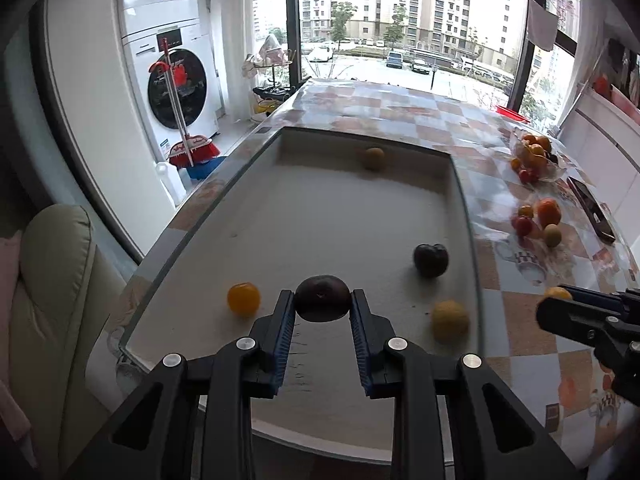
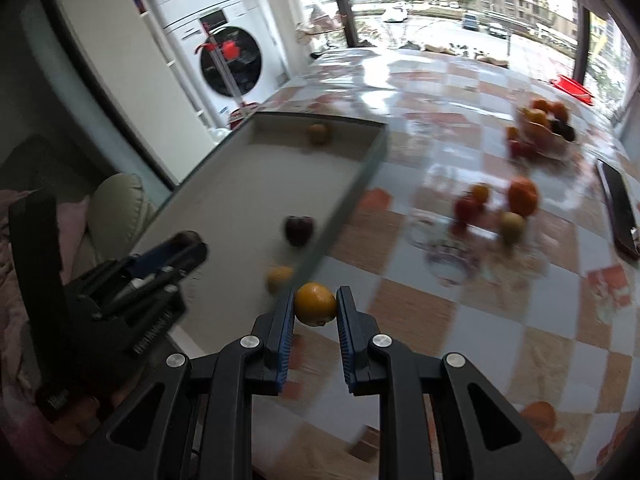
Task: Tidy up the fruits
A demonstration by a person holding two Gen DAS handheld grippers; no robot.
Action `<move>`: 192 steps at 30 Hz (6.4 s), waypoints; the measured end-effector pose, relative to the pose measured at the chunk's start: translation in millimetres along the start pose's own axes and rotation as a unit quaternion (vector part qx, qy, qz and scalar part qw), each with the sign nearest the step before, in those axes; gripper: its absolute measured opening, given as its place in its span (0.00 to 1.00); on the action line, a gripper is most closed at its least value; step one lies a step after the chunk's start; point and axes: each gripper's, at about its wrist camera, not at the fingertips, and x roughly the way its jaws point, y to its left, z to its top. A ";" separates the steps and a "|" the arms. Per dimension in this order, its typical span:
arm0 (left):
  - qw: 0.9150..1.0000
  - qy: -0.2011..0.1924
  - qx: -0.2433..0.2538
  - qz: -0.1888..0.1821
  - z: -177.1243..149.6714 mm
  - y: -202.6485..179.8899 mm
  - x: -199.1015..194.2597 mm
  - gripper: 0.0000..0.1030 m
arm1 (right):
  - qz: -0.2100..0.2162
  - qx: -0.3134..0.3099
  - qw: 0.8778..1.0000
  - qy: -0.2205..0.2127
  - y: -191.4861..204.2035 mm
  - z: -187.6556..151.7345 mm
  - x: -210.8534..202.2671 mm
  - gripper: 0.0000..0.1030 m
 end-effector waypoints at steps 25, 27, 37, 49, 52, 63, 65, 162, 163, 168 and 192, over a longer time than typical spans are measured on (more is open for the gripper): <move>0.999 -0.035 -0.007 0.033 -6.7 18.2 5.4 0.93 | 0.028 -0.008 1.000 0.006 30.3 31.0 32.3 0.74; 0.999 -0.041 -0.004 0.026 -4.8 18.4 0.8 0.93 | 0.023 -0.008 1.000 0.001 28.3 31.8 28.4 0.80; 0.999 -0.043 0.018 0.005 1.4 -0.3 -14.4 0.93 | -0.041 0.070 0.997 -0.006 -39.5 8.9 9.1 0.87; 0.989 -0.045 0.123 -0.074 -6.5 -96.0 -33.0 0.93 | -0.187 0.166 0.968 0.003 -157.6 -51.2 -18.8 1.00; 0.984 -0.025 0.150 -0.097 -15.2 -123.7 -29.4 0.93 | -0.218 0.175 0.960 0.002 -178.2 -64.5 -24.8 1.00; 0.980 0.033 0.176 -0.090 -38.6 -164.1 8.2 0.95 | -0.252 0.157 0.954 -0.044 -198.2 -90.9 -36.7 1.00; 0.983 0.039 0.158 -0.088 -36.2 -159.6 13.1 1.00 | -0.252 0.158 0.954 -0.044 -197.8 -89.4 -34.7 1.00; 0.983 0.021 0.152 -0.100 -39.0 -160.9 17.3 1.00 | -0.252 0.157 0.954 -0.048 -196.3 -94.5 -38.2 1.00; 0.983 0.023 0.153 -0.101 -36.9 -161.7 18.2 1.00 | -0.252 0.157 0.954 -0.048 -196.3 -94.5 -38.1 1.00; 0.981 0.035 0.160 -0.102 -26.6 -164.0 25.5 1.00 | -0.252 0.157 0.954 -0.048 -196.3 -94.7 -38.0 1.00; 0.984 0.025 0.157 -0.083 -11.8 -159.7 40.8 1.00 | -0.161 0.162 0.973 -0.037 -194.1 -21.3 -28.6 1.00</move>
